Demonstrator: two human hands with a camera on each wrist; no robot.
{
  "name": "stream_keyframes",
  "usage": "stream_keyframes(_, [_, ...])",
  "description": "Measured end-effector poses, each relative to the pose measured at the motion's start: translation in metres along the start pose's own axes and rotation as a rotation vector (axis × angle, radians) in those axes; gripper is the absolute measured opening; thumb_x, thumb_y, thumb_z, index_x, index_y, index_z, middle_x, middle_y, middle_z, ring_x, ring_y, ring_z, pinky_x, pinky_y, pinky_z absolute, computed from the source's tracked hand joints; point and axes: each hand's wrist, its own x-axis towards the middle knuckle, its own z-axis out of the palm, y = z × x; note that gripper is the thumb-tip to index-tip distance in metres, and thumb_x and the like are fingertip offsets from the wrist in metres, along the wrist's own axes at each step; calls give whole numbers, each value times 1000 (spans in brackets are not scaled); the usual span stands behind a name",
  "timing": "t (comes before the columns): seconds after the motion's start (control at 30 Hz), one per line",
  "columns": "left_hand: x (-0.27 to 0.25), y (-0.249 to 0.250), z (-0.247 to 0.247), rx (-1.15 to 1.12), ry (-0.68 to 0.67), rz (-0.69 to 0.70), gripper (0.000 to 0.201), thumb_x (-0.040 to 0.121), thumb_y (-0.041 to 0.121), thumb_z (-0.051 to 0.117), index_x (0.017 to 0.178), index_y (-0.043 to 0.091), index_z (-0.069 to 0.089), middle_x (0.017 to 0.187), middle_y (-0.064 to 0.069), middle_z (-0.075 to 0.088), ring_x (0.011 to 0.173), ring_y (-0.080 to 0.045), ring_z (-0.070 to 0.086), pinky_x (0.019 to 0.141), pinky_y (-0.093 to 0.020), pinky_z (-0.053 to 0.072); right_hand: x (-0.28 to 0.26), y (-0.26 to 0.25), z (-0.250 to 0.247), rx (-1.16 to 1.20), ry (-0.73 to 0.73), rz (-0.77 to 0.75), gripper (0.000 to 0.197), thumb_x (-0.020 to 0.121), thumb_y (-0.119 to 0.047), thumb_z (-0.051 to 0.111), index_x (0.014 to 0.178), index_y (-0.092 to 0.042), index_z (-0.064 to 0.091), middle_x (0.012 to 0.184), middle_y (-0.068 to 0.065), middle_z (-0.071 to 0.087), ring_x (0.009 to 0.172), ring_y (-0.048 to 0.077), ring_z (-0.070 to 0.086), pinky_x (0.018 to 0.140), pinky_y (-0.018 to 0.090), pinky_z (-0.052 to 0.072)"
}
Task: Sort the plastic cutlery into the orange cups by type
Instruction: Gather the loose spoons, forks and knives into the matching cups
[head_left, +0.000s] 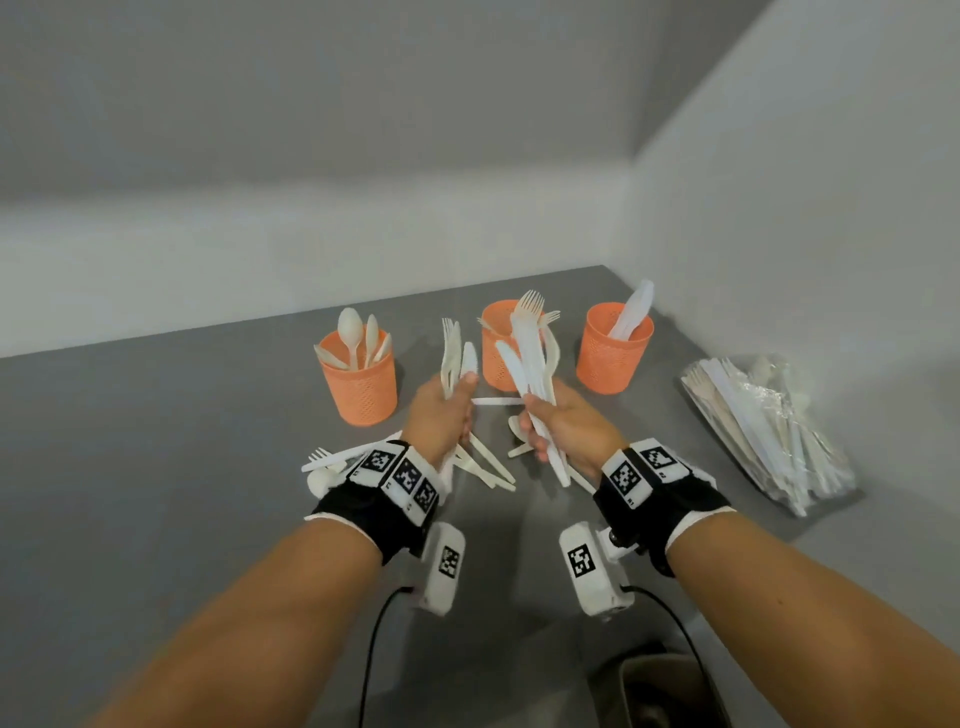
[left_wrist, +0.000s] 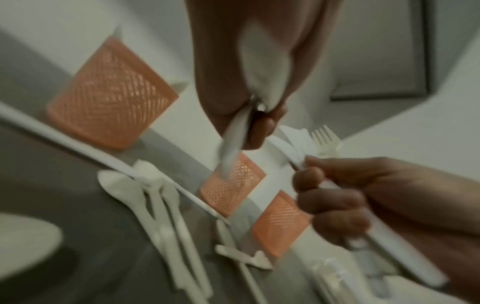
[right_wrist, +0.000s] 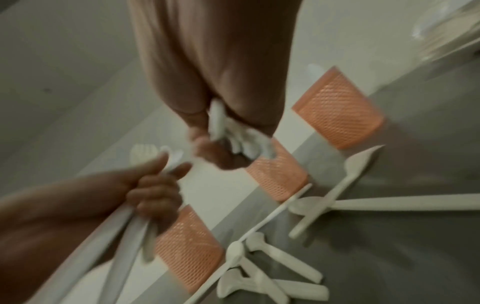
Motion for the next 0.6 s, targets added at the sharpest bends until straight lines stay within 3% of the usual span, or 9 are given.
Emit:
stream_keyframes(0.07, [-1,7,11,-123,-49,-76,31,92,30,55,66,15,49,38,9,35,34,-7,31,39,-20,29,5,-4,12,-212,100,-87,28,99,-16,35,126,-12,41,78,1,53,57,10,48,52,23,41])
stream_keyframes(0.13, [-1,11,21,-167,-91,-89,26,87,32,62,68,15,57,45,3,46,41,-10,39,43,-21,33,9,-11,22,-375,128,-165,30,97,-14,35,125,-8,42,93,0,56,77,13,55,67,20,46])
stream_keyframes(0.17, [0,12,24,-185,-109,-100,23,84,33,65,74,13,61,56,-5,55,51,-16,49,51,-25,40,10,-15,28,-400,87,-185,28,96,-12,36,122,-7,45,95,1,56,81,15,58,68,17,49])
stream_keyframes(0.23, [3,14,26,-223,-146,-154,29,83,36,66,89,9,65,84,-19,62,78,-28,57,72,-38,47,12,-20,35,-423,14,-214,31,89,-10,37,119,-7,45,103,12,55,91,27,61,75,28,56])
stream_keyframes(0.3, [8,17,23,-253,-154,-196,34,85,38,63,96,6,66,98,-24,65,90,-34,60,89,-47,48,12,-25,34,-445,-6,-209,41,84,-5,42,125,-9,41,114,13,46,104,31,55,86,41,55])
stream_keyframes(0.33, [12,17,22,-261,-153,-194,35,86,38,61,97,5,66,99,-25,67,92,-36,63,91,-48,48,11,-27,32,-437,-9,-202,47,82,-3,45,129,-10,39,116,12,44,109,28,52,91,43,52])
stream_keyframes(0.4, [17,18,19,-253,-155,-148,33,89,39,56,89,7,65,74,-16,69,71,-26,66,73,-37,55,8,-30,28,-271,-23,-219,48,84,-3,45,130,-13,43,115,14,49,107,21,53,94,43,50])
stream_keyframes(0.47, [19,20,21,-254,-190,-120,32,93,37,49,84,9,61,54,-2,54,48,-11,50,47,-18,42,5,-34,24,16,-24,-209,35,92,-7,41,125,-14,50,111,17,60,96,21,60,90,43,52])
stream_keyframes(0.6, [23,21,28,-281,-232,-111,33,96,34,44,98,5,60,58,-1,48,45,-8,43,40,-15,34,15,-31,17,185,72,-133,24,99,-15,38,118,-8,51,95,20,62,76,25,64,71,42,57])
